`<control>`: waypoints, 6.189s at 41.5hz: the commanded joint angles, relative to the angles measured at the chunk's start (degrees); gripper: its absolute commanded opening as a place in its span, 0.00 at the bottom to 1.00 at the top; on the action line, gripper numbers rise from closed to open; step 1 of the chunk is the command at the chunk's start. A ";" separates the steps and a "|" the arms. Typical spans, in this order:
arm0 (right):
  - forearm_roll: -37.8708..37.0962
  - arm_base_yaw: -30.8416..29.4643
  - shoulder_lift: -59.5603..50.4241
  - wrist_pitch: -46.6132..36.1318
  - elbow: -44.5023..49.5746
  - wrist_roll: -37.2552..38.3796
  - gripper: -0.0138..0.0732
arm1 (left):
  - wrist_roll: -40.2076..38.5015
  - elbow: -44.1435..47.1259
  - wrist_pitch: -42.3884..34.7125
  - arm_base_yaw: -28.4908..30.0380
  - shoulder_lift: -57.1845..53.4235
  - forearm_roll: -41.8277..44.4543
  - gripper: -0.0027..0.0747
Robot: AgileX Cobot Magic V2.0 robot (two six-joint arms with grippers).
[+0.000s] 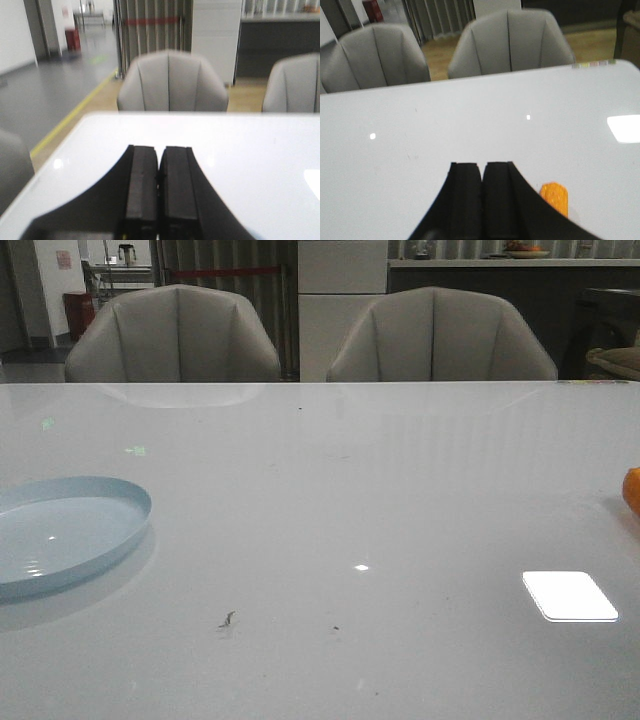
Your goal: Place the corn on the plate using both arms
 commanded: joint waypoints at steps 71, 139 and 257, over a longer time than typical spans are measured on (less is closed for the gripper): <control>0.10 -0.25 18.11 5.03 -1.97 -0.11 0.71 | -0.91 -33.95 28.34 4.62 55.27 -5.20 0.55; 0.10 -0.25 18.11 5.47 -1.97 -0.11 0.71 | -0.66 -49.91 41.15 3.65 72.89 -25.82 0.16; 0.10 -0.25 18.11 7.58 -1.80 -0.11 0.71 | -1.04 -35.26 4.79 -5.13 45.09 0.78 0.31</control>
